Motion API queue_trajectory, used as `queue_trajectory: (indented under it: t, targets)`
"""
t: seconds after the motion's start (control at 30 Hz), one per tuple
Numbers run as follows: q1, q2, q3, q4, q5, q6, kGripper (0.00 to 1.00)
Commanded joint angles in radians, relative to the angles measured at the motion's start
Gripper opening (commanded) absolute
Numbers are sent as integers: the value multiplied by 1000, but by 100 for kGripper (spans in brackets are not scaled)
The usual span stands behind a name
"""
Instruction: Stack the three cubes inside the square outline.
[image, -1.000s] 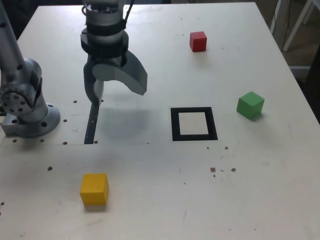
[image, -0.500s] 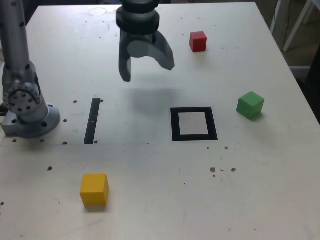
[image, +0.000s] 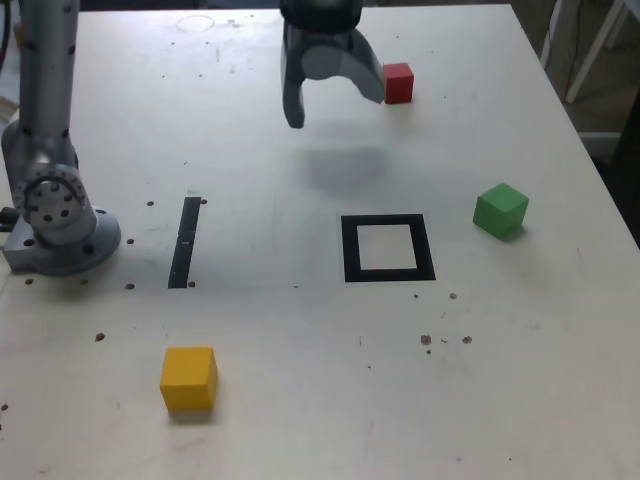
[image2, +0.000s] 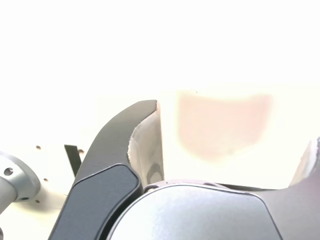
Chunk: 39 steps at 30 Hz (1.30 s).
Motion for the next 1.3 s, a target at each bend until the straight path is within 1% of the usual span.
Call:
queue_trajectory:
  t: [0.0, 0.27, 0.6, 0.9, 1.07, 1.27]
  targets:
    - [16, 27, -38, 18, 2, 11, 99]
    - [59, 115, -171, 62, 7, 39, 99]
    - [111, 232, -378, 142, 12, 73, 99]
    - [133, 381, -619, 252, 13, 107, 99]
    - [134, 442, -726, 302, 12, 112, 99]
    - [138, 513, -860, 383, 5, 117, 98]
